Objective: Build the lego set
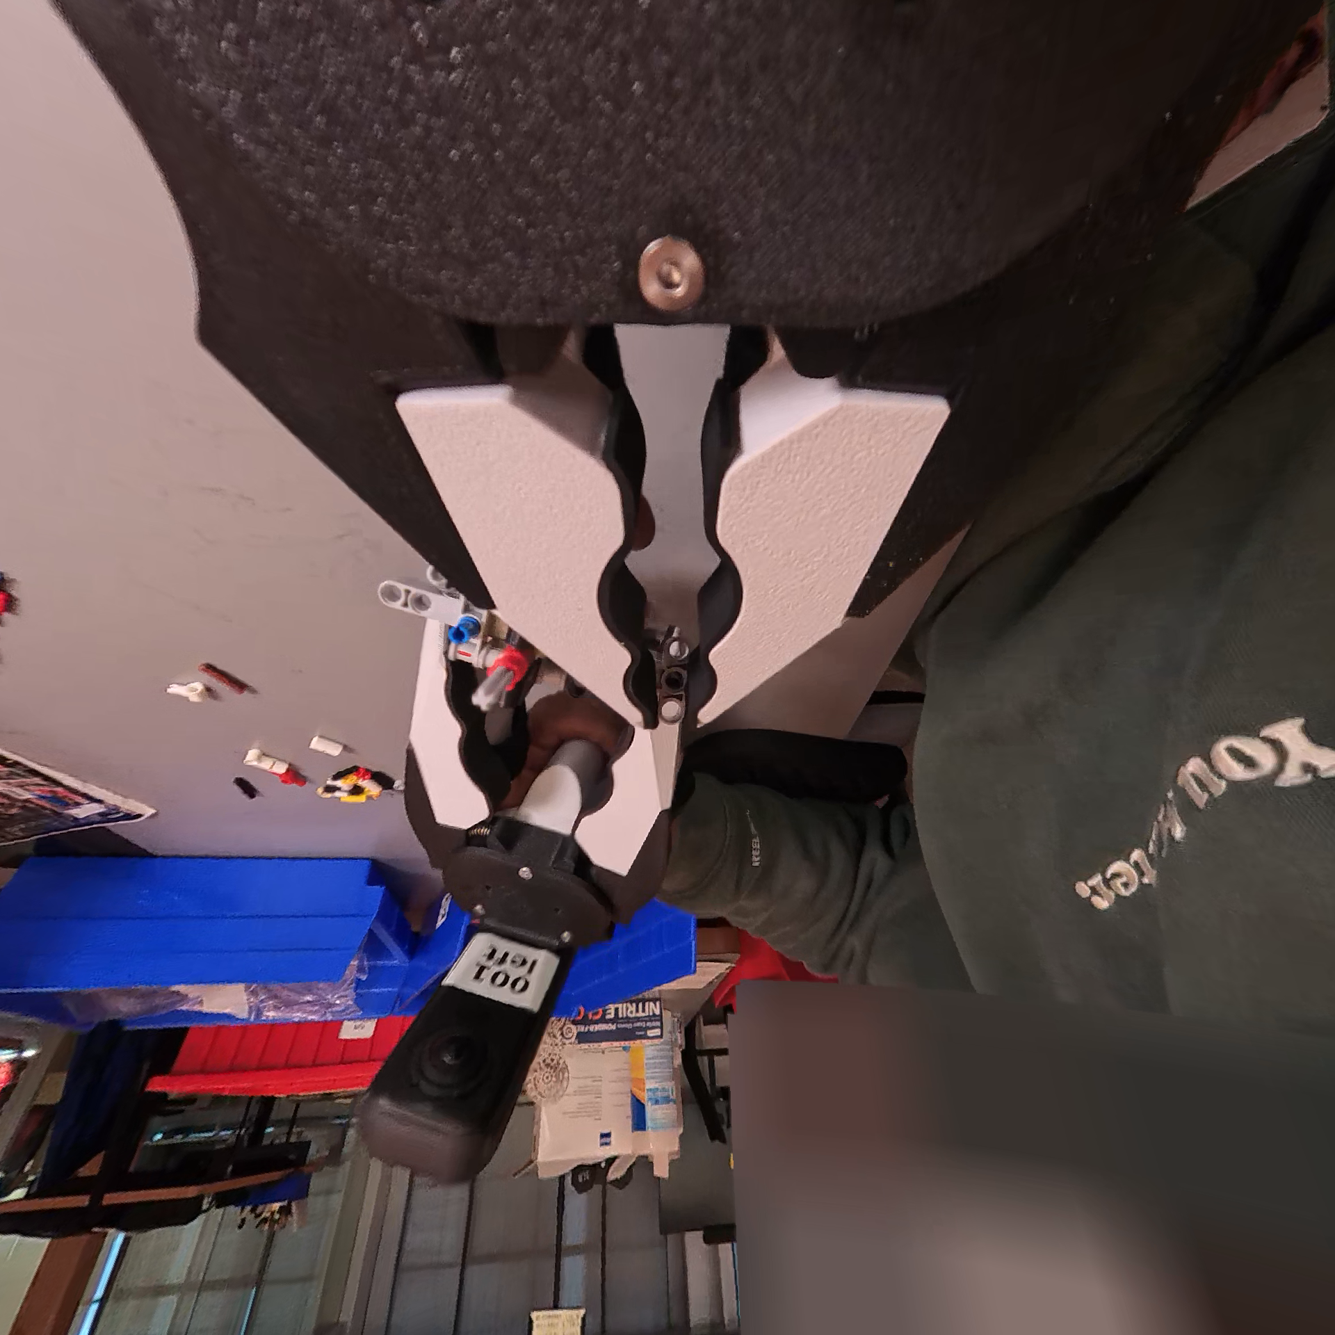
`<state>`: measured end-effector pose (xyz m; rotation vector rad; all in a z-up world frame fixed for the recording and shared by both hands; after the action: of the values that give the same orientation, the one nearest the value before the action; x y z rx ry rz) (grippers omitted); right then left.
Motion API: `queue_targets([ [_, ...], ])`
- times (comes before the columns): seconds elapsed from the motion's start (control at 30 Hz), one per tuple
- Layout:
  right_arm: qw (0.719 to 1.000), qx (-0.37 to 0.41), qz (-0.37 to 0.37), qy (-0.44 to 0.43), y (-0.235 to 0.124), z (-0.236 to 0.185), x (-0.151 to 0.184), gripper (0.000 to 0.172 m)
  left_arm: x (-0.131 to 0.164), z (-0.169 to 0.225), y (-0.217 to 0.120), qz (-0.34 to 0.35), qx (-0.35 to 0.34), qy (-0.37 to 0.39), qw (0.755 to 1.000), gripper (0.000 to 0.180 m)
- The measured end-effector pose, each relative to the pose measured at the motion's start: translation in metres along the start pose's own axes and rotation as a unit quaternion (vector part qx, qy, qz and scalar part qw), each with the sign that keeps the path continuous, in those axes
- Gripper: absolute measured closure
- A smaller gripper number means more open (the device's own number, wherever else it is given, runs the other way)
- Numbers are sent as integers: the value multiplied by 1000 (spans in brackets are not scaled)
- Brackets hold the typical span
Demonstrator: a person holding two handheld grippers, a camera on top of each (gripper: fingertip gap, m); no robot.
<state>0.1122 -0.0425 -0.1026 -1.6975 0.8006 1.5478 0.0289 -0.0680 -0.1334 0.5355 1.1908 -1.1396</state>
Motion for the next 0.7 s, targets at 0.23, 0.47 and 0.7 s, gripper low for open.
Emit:
queue_targets([
  [0.23,996,3,-52,-67,5,-5,-18,164,-12,6,-1,54,-13,67,996,115],
  [0.47,995,-9,-58,-82,5,-5,-33,162,-22,12,-5,110,-9,84,990,115],
  [0.7,997,25,2,-69,1,2,-49,165,-34,9,-17,182,-26,75,980,115],
])
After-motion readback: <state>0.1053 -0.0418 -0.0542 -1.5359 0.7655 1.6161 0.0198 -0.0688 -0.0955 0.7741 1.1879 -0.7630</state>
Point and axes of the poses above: each gripper's, where its closed fingertips meet, y out along the fingers, x out of its underside, z = x × y across the jaws, the point moved 5 cm from there along -y, back along the fingers, and after that the axes turned 8 degrees about x, right-handed, at the moved point
